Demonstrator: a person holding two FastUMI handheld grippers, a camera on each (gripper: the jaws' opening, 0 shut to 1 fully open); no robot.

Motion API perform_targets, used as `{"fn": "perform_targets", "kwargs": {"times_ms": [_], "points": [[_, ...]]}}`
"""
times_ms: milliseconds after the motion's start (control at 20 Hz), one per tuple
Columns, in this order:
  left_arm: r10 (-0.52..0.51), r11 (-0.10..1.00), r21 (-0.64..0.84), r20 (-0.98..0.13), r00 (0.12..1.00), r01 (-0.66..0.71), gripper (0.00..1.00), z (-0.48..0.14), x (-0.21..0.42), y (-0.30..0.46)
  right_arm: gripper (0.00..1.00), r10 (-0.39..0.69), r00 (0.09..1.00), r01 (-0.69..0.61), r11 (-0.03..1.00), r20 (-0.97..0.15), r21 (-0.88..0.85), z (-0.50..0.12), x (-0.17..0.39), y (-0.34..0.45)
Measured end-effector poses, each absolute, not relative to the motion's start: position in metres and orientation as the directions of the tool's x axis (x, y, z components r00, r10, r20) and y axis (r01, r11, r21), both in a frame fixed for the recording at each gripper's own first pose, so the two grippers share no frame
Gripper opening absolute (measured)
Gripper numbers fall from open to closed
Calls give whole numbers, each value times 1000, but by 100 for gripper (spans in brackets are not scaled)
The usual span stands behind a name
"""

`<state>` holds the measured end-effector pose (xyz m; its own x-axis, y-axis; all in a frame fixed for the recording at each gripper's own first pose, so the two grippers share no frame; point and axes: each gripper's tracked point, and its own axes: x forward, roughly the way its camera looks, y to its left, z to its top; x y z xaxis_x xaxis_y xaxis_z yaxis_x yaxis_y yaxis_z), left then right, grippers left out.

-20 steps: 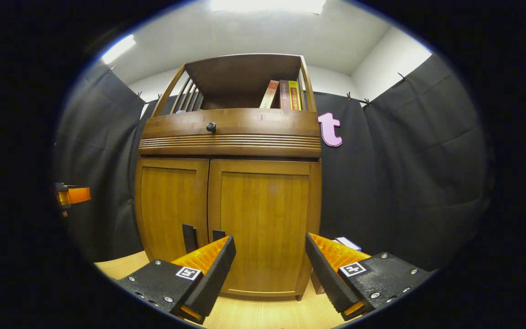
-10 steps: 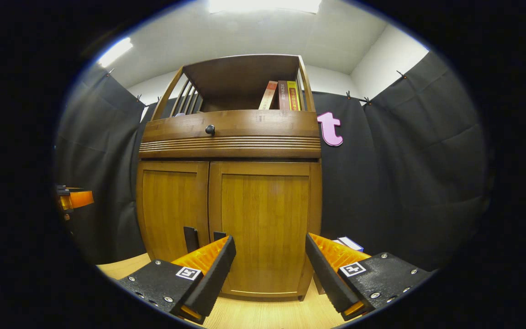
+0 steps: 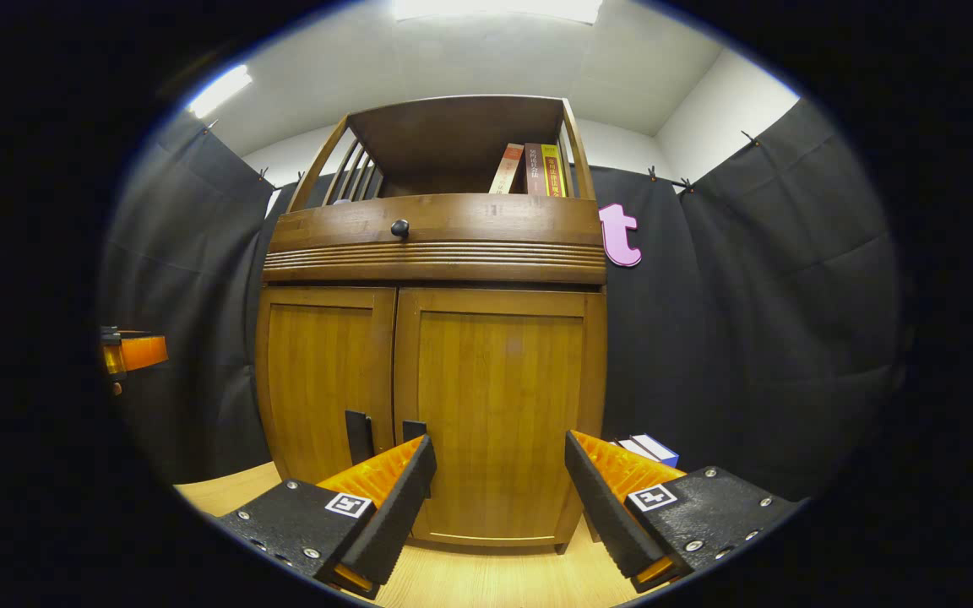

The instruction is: Open the right door of the double-door shoe cabinet with the right hand, and open the left door with the left hand.

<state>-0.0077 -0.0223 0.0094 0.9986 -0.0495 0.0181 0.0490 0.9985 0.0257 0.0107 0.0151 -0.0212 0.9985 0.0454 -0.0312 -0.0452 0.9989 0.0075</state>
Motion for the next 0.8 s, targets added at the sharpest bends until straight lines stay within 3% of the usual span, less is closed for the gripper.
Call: {"fn": "perform_targets", "kwargs": {"times_ms": [800], "points": [[-32, 999, 11, -2, 999, 32, 95, 5, -12, -19, 95, 161, 973, -154, 986, -165, 57, -107, 84, 93]]}}
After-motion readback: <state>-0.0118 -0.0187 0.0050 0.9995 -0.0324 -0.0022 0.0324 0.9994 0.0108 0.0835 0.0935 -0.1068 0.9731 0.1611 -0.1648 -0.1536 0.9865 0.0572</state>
